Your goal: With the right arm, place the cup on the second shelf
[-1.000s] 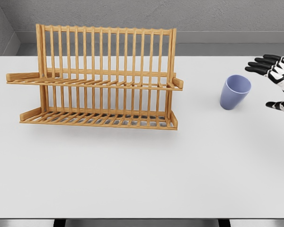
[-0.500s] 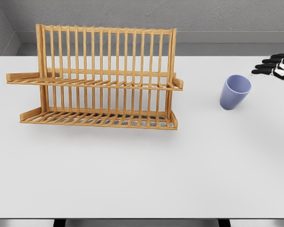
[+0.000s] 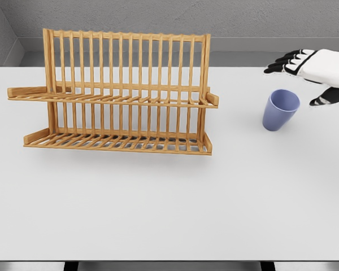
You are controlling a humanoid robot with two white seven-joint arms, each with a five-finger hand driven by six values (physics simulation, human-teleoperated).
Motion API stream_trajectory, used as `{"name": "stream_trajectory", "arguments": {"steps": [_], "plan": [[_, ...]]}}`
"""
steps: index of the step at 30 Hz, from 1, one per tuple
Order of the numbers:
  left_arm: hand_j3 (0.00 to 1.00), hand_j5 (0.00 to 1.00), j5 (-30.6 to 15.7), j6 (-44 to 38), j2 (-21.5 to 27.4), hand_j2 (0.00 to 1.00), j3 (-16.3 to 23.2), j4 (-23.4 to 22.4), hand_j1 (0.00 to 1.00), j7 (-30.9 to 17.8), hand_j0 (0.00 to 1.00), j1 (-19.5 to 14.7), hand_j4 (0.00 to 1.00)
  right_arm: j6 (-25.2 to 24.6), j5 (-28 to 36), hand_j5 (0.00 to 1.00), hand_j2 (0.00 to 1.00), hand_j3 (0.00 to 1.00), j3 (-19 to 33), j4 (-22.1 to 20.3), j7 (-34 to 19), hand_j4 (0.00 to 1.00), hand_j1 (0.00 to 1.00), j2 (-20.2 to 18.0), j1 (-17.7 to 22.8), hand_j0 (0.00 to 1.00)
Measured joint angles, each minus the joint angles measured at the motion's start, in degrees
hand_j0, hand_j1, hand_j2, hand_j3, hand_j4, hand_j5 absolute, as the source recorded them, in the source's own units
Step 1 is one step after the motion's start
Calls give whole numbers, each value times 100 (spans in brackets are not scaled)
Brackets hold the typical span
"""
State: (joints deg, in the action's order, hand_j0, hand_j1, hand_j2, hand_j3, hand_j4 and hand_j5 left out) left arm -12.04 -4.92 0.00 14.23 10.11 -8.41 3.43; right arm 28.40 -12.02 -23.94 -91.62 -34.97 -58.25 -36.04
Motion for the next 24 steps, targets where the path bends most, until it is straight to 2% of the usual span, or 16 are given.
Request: {"name": "stream_trajectory", "arguments": {"steps": [4, 10, 12, 17, 24], "plan": [[100, 100, -1, 0, 0, 100, 0, 0, 100, 0, 100, 0, 100, -9, -33, 100, 100, 100, -126, 401, -4, 100, 100, 107, -17, 100], [100, 100, -1, 0, 0, 100, 0, 0, 100, 3, 100, 0, 100, -4, -55, 100, 100, 100, -773, 1261, -5, 100, 100, 368, -562, 100], [100, 100, 0, 0, 0, 100, 0, 0, 100, 2, 100, 0, 100, 0, -61, 100, 100, 100, -990, 1470, -5, 100, 100, 458, -598, 100], [100, 100, -1, 0, 0, 100, 0, 0, 100, 3, 100, 0, 100, 3, -64, 100, 100, 100, -1253, 1756, -6, 100, 100, 540, -606, 100], [100, 100, 0, 0, 0, 100, 0, 0, 100, 3, 100, 0, 100, 1, -62, 100, 100, 100, -1417, 2062, -5, 100, 100, 726, -905, 100]]}}
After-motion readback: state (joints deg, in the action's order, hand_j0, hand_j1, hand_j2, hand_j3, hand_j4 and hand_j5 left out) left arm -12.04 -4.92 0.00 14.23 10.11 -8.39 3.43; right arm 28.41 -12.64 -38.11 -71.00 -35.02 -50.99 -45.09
